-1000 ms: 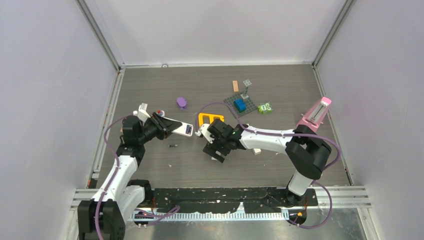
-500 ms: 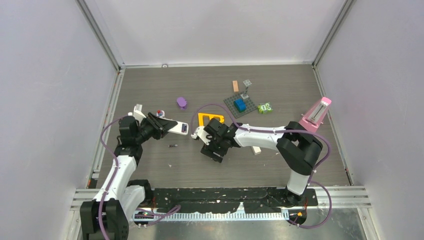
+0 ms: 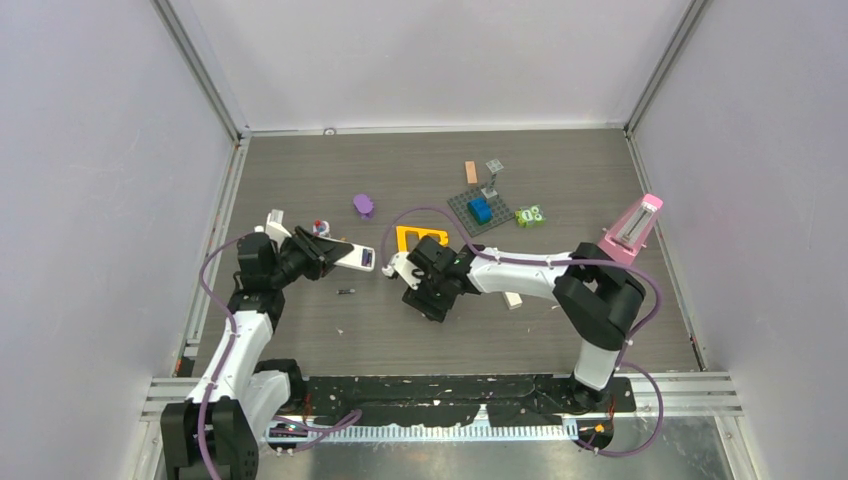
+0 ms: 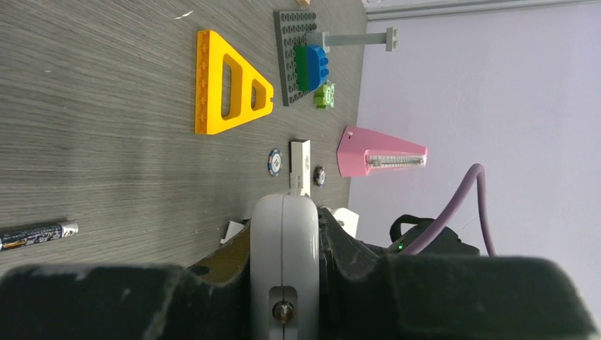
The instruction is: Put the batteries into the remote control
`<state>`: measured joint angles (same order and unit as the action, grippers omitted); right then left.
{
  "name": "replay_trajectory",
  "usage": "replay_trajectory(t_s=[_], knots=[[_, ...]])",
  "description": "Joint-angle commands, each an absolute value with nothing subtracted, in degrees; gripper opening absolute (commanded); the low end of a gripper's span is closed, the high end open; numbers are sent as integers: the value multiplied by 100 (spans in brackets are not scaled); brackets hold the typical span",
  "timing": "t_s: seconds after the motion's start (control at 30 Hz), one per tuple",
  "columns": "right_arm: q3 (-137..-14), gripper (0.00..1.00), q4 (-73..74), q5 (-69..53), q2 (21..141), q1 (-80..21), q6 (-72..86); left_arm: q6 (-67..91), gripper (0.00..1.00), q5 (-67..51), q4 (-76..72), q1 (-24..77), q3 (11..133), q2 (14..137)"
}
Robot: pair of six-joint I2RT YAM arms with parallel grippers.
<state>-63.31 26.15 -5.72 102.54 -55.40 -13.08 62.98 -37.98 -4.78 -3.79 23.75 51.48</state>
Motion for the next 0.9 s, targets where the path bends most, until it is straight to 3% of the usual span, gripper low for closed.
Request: replay_trajectory(t_s=[0.0,0.23,0.4,0.87], knots=[[-6173,38,2382,-493,9511,-5555,-1065,6145,0,-3891,-587,-412,2299,5028],[-6008,37,2403,-691,8387,-5566,-1082,5863,0,-4151,-764,-74,2266,5089],[-6114,37,2404,-471,7940,-5825,-1116,5461,0,-4095,-746,843,2622,5365],[-6355,37,1776,332,7971,-6395,-859,4836,0,-4263,-601,1503,2872,5423]])
